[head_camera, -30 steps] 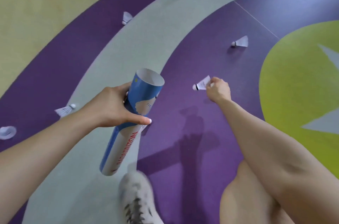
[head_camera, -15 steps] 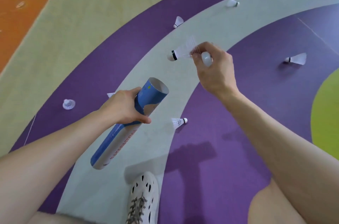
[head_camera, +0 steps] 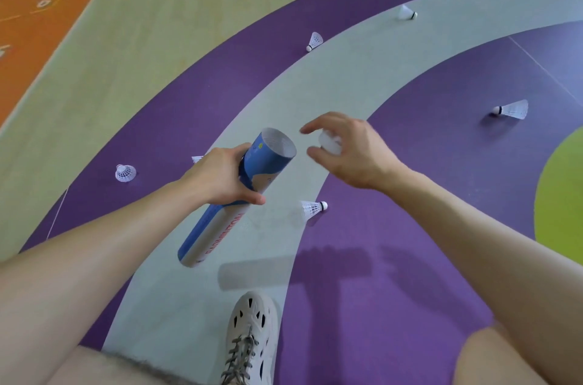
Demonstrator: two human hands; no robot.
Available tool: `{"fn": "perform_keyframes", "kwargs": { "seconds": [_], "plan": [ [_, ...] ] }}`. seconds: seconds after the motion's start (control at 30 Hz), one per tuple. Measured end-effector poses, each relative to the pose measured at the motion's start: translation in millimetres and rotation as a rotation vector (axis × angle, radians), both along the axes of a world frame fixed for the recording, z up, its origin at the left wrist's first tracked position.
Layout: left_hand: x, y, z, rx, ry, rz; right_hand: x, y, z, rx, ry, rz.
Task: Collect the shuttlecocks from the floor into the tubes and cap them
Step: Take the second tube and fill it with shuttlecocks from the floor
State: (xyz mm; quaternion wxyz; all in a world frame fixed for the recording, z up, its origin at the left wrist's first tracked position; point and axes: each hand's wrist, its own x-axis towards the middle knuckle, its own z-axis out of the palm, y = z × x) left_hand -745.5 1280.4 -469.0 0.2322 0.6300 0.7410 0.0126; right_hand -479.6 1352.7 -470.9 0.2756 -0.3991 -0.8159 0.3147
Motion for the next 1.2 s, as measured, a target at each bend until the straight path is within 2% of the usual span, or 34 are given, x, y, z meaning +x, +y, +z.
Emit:
{"fn": "perform_keyframes", "kwargs": {
  "seconds": [0.1, 0.27, 0.37, 0.47, 0.7, 0.9, 0.97, 1.07, 1.13, 1.2],
  "plan": [
    [-1.9, 2.6, -4.7, 0.034, -0.068, 0.010, 11.7, 12.3, -16.1, -0.024, -0.049, -0.112],
    [1.4, -4.1, -20.0, -0.040, -0.152, -0.110, 25.8, 27.2, -65.5, -0.088, -0.380, -0.105],
    [-6.4, -7.8, -23.3, -0.050, -0.147, -0.109, 23.7, 29.8, -95.4, -0.084, -0.543, -0.009],
    [-19.1, -10.4, -17.1, -0.069, -0.065, -0.068, 10.1, 26.1, -127.8, -0.066, -0.635, 0.176],
    [-28.5, -24.6, -2.4, -0.186, 0.196, -0.056, -30.4, 19.4, -209.4, 0.246, -0.909, 0.561],
    [-16.4, -38.1, -1.0, -0.244, 0.236, -0.096, -69.4, 18.8, -255.4, 0.610, -1.150, 0.776],
    [-16.0, -41.9, 0.3, -0.258, 0.218, -0.096, -80.2, 21.0, -264.1, 0.686, -1.207, 0.780],
    [-18.0, -44.8, 2.7, -0.279, 0.166, -0.081, -82.2, 29.2, -269.9, 0.680, -1.240, 0.695],
    [-22.0, -45.3, 2.8, -0.280, 0.140, -0.055, -75.3, 34.7, -271.2, 0.597, -1.220, 0.622],
    [-25.9, -43.9, 1.1, -0.286, 0.136, -0.033, -69.0, 37.2, -261.1, 0.374, -1.088, 0.455]
  ]
}}
